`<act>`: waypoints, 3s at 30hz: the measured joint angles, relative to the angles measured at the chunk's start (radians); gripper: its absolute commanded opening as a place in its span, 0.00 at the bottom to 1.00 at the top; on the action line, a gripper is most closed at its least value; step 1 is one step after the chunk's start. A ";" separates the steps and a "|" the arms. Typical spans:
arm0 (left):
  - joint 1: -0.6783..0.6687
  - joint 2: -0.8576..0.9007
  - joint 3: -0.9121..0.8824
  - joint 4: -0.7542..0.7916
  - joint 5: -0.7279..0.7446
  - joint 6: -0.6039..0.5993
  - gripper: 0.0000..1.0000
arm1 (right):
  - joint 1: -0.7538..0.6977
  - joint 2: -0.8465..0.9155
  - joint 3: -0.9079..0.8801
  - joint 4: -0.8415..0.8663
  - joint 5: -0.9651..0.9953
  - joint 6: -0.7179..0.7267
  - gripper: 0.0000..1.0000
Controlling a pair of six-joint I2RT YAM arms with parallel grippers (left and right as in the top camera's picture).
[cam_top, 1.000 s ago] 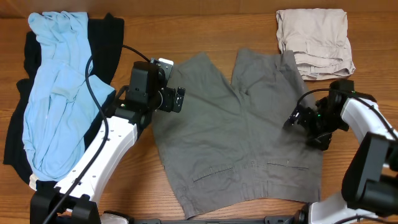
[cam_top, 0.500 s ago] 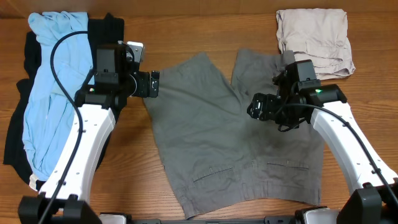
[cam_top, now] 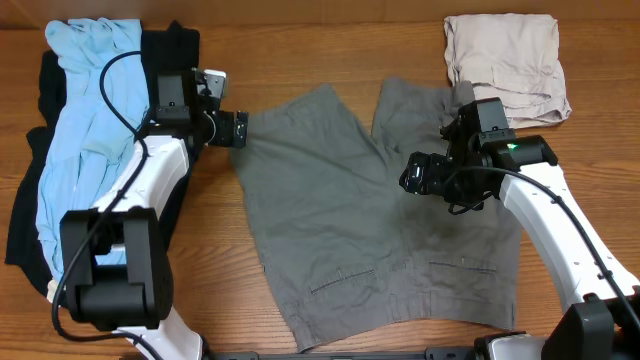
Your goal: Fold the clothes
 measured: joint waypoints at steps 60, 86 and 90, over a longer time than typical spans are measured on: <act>0.094 -0.479 0.121 -0.620 -0.217 -0.352 1.00 | 0.253 -0.166 -0.014 -0.278 -0.006 0.196 0.99; 0.093 -0.380 0.156 -0.627 -0.098 -0.343 1.00 | 0.321 0.155 -0.272 0.079 0.091 0.465 1.00; 0.093 -0.356 0.156 -0.626 -0.095 -0.341 1.00 | 0.249 0.159 -0.271 0.100 0.062 0.467 1.00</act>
